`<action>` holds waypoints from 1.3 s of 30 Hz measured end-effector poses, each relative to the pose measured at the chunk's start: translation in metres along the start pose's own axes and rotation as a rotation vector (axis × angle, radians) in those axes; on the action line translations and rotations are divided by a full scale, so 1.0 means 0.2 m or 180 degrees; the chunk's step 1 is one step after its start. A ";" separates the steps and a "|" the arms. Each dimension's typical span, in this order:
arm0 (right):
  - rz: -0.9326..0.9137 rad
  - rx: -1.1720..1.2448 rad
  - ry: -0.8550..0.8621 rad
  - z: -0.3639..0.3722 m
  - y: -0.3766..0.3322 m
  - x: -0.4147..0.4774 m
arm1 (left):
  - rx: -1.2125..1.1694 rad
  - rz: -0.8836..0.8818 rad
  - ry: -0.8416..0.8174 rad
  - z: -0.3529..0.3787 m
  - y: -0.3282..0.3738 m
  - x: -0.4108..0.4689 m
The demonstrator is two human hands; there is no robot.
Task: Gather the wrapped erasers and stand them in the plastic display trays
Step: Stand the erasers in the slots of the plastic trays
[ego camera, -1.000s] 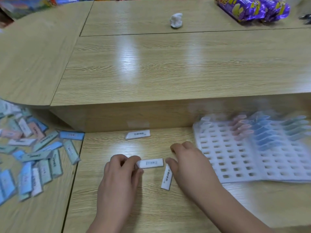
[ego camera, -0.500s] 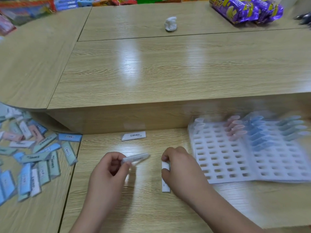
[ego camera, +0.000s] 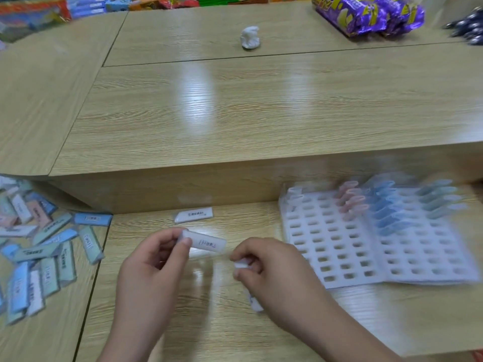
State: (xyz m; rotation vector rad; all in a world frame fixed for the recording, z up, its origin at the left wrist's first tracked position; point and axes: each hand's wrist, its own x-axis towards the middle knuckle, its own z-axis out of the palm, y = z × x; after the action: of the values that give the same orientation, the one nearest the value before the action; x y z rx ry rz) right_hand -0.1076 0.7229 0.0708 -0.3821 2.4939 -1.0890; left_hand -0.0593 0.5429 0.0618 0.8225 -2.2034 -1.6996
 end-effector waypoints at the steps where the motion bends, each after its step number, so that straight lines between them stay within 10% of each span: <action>1: -0.0068 0.0178 0.0167 -0.08 0.00 -0.03 | 0.0000 0.0108 -0.0042 0.02 0.05 -0.01; 8: -0.0260 0.0800 0.1655 -0.54 0.18 0.00 | 0.0261 0.1295 -0.0466 0.32 0.33 -0.08; 39: -0.1269 -0.0717 0.1199 -0.35 0.46 0.16 | 0.2300 0.3015 -0.0432 0.65 0.04 0.00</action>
State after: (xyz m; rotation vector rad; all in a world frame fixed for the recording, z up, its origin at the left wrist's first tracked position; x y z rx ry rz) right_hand -0.1763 0.8161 0.0389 -0.8380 2.9728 -1.1073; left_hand -0.1266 0.6495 0.0309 -0.2780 -2.6445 -0.5228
